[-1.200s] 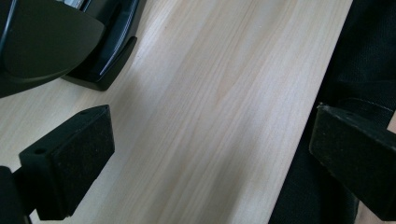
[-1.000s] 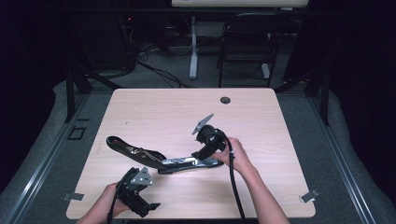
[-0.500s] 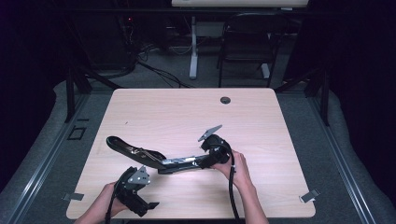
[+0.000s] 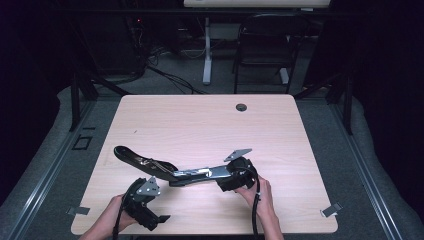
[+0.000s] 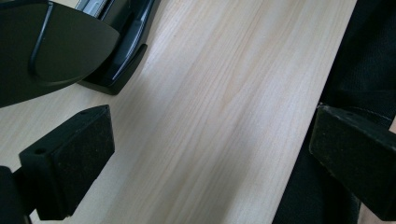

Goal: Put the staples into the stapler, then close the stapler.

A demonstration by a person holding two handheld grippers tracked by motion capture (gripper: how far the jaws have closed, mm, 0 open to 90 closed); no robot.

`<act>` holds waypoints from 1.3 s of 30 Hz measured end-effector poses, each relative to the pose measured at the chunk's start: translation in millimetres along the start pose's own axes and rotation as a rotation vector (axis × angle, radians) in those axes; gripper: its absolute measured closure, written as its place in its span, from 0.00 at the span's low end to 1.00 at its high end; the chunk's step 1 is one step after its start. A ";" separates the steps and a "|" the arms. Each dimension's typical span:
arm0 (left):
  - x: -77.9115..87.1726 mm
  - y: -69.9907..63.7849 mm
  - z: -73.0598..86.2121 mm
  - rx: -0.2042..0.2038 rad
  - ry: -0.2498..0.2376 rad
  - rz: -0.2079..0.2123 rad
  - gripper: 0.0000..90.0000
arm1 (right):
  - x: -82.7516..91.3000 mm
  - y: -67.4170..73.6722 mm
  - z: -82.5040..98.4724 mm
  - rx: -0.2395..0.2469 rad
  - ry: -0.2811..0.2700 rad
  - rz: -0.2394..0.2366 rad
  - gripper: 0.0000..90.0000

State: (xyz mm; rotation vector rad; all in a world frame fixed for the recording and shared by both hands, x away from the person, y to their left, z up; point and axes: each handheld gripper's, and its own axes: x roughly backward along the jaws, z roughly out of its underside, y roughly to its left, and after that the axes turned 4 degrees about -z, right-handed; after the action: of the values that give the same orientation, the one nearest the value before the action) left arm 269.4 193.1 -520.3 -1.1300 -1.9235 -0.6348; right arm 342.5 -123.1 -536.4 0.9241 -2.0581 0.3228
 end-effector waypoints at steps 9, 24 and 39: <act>3.6 -0.2 -1.4 0.004 -0.004 -0.006 0.00 | 2.3 4.0 9.1 -0.020 -0.071 -0.009 0.28; 33.2 14.6 33.9 0.153 -0.059 -0.057 0.29 | 12.0 14.8 -0.9 -0.008 -0.164 0.056 0.89; 73.7 62.8 45.9 0.471 -0.294 -0.391 0.89 | 17.3 24.6 -23.2 -0.011 -0.237 0.102 1.00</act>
State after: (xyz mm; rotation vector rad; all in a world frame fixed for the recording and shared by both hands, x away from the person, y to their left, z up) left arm 286.2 292.2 -482.9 -0.5761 -2.4102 -0.1921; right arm 332.2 -102.6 -506.3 0.8876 -2.3271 0.2665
